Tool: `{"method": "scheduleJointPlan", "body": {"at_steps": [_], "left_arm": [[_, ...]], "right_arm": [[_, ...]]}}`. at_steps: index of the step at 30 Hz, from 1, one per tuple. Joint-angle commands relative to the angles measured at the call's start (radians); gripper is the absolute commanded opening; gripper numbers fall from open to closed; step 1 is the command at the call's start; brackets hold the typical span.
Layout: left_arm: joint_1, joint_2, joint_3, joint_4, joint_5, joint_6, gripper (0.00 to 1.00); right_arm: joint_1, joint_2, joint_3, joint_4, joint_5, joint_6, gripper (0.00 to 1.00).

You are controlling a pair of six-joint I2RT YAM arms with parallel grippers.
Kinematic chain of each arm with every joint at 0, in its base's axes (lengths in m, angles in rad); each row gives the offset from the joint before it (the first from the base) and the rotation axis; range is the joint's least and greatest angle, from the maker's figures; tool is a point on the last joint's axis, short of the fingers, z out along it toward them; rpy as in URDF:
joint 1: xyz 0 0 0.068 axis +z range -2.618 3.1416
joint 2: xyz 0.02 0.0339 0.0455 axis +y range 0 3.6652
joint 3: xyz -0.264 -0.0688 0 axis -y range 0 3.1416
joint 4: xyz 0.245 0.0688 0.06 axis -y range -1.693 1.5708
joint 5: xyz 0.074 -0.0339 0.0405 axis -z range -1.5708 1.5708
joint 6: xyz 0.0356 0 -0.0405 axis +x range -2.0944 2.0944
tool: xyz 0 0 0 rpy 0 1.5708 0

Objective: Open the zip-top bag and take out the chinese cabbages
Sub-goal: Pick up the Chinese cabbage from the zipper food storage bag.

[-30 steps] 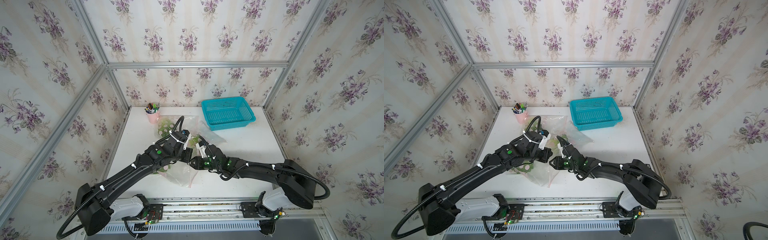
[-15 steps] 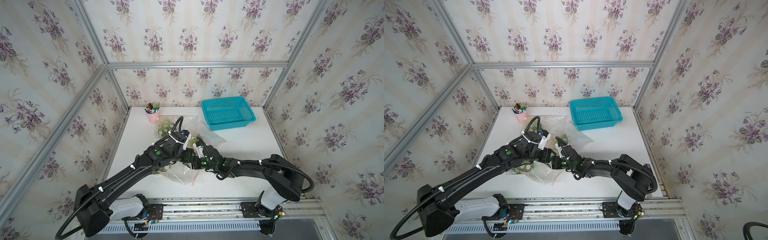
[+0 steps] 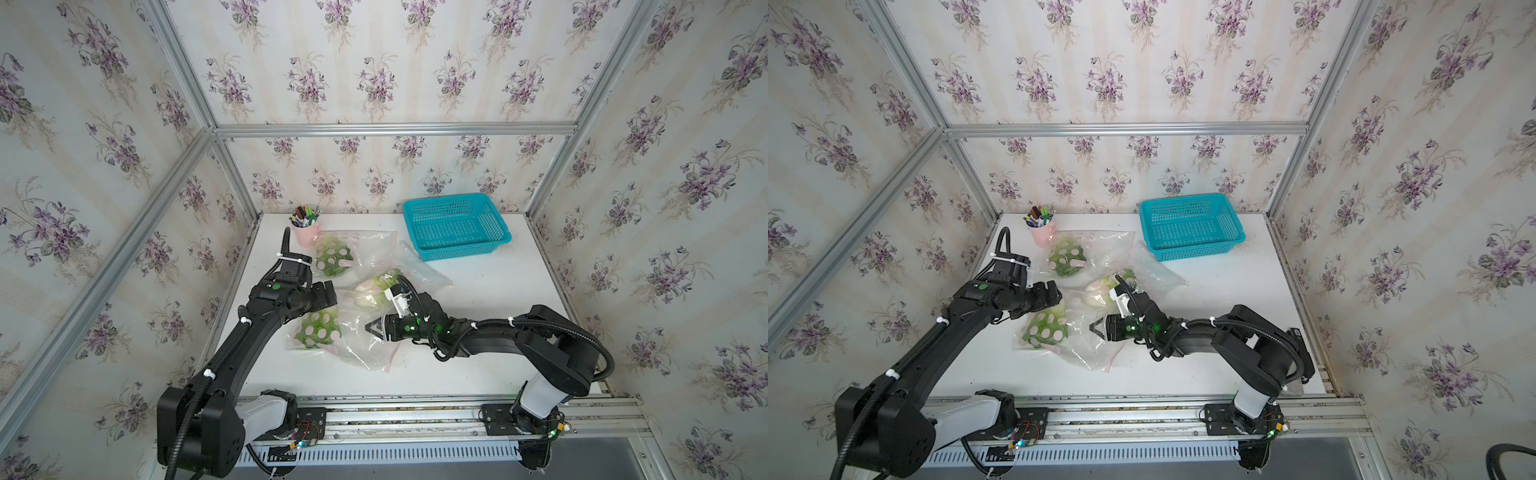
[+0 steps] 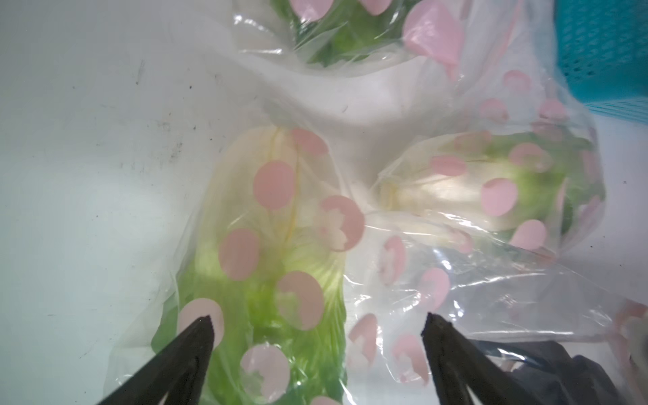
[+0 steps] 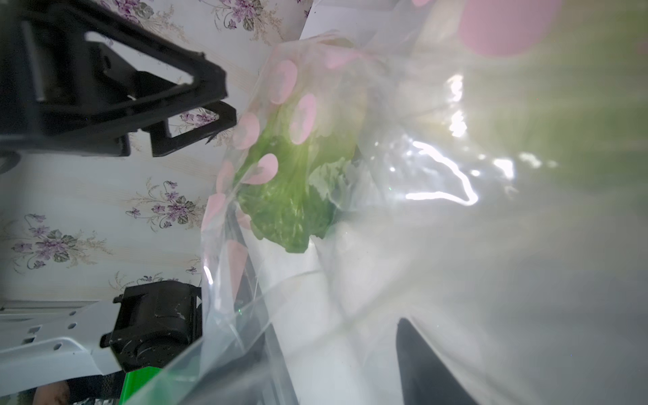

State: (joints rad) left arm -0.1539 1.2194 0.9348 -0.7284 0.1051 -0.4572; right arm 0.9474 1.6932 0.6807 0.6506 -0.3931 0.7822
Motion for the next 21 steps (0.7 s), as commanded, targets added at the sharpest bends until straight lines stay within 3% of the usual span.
{"method": "scheduleJointPlan", "body": {"at_steps": [1, 3, 10, 21], "left_arm": [[0.024, 0.049, -0.019, 0.051, 0.098, -0.012, 0.75], [0.032, 0.074, -0.037, 0.079, 0.093, -0.023, 0.61], [0.050, 0.142, -0.083, 0.148, 0.125, -0.042, 0.38], [0.056, 0.130, -0.122, 0.190, 0.154, -0.055, 0.35]], "right_arm": [[0.003, 0.027, 0.008, 0.074, -0.049, -0.031, 0.60], [0.005, 0.038, 0.012, 0.078, -0.046, -0.029, 0.62], [0.018, 0.071, 0.063, 0.061, -0.067, -0.057, 0.70], [0.043, 0.217, 0.149, 0.109, -0.071, -0.013, 0.71]]}}
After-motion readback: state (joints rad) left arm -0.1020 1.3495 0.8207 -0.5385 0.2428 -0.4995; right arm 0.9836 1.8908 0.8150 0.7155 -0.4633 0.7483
